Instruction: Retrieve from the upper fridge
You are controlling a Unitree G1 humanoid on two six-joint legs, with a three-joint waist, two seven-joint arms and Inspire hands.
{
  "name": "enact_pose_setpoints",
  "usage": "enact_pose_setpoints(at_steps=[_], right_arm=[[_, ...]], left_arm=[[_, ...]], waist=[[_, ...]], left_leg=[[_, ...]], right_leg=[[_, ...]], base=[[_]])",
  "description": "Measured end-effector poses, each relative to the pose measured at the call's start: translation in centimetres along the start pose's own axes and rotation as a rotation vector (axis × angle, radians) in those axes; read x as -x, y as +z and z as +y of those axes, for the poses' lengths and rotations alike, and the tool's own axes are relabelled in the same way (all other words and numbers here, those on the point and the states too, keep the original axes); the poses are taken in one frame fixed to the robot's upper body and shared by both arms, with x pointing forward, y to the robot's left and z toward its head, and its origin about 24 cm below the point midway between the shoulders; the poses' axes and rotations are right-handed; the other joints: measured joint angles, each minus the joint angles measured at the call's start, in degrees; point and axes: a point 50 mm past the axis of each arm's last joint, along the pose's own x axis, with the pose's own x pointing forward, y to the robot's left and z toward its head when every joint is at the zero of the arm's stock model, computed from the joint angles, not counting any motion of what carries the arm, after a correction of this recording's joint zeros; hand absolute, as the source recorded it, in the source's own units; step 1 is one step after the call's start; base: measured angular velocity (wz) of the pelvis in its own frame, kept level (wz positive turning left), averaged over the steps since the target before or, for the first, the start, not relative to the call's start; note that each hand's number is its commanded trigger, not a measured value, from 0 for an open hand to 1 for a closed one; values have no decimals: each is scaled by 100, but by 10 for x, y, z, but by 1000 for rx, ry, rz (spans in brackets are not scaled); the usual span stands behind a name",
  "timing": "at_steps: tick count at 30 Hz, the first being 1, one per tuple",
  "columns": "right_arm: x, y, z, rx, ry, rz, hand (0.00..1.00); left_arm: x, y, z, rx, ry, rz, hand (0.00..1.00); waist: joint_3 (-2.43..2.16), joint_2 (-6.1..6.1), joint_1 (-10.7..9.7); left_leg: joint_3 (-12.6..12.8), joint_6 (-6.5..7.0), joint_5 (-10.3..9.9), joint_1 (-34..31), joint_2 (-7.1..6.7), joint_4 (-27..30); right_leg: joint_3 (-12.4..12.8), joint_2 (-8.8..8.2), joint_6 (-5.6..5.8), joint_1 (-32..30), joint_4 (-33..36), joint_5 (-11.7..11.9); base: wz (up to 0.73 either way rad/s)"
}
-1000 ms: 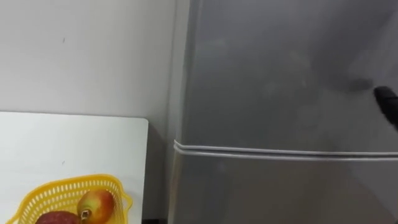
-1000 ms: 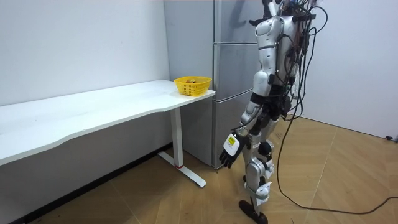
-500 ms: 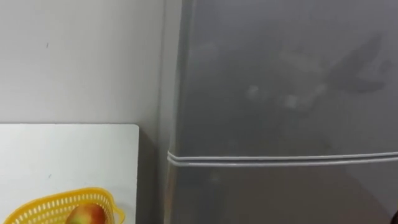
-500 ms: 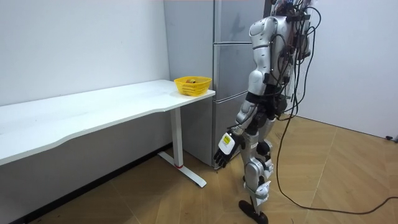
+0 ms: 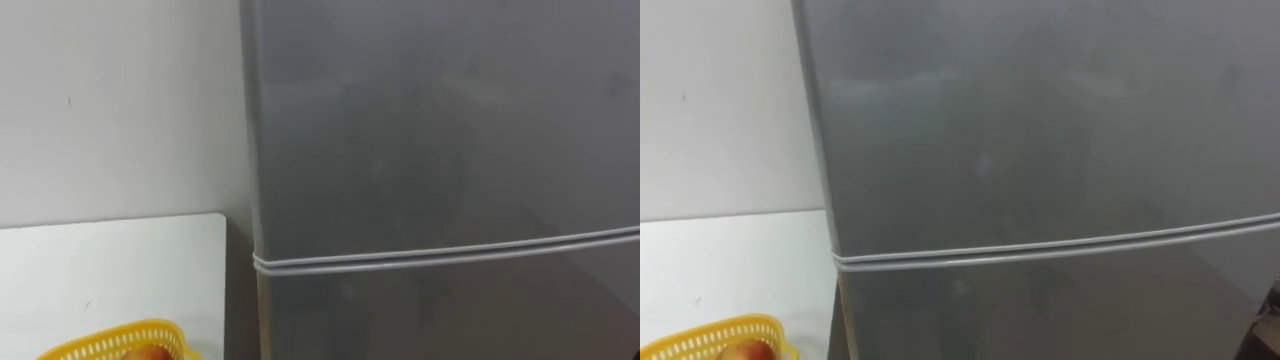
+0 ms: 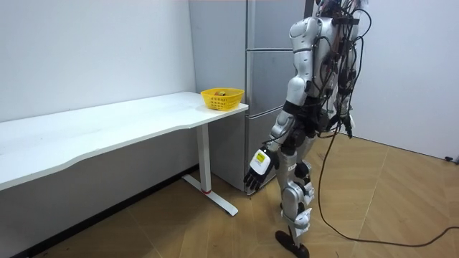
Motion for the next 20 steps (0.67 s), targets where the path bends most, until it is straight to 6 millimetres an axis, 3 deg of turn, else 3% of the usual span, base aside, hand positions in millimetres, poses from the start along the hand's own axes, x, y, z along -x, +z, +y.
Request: enact_pose_setpoints(at_steps=[6,20], right_arm=[[3,-21,10,190,166,97,0],[12,4,56,486,409,4,0]], left_arm=[[-1,0,1,-3,3,16,0],[-1,0,-2,-25,-10,56,0]], waist=[[5,6,180],[6,52,311]], left_leg=[[-46,16,-17,48,-5,-3],[-201,32,-26,44,16,-15]], right_leg=[[-51,-3,-18,83,-18,18],[-227,12,6,281,-306,93]], base=[[3],[7]])
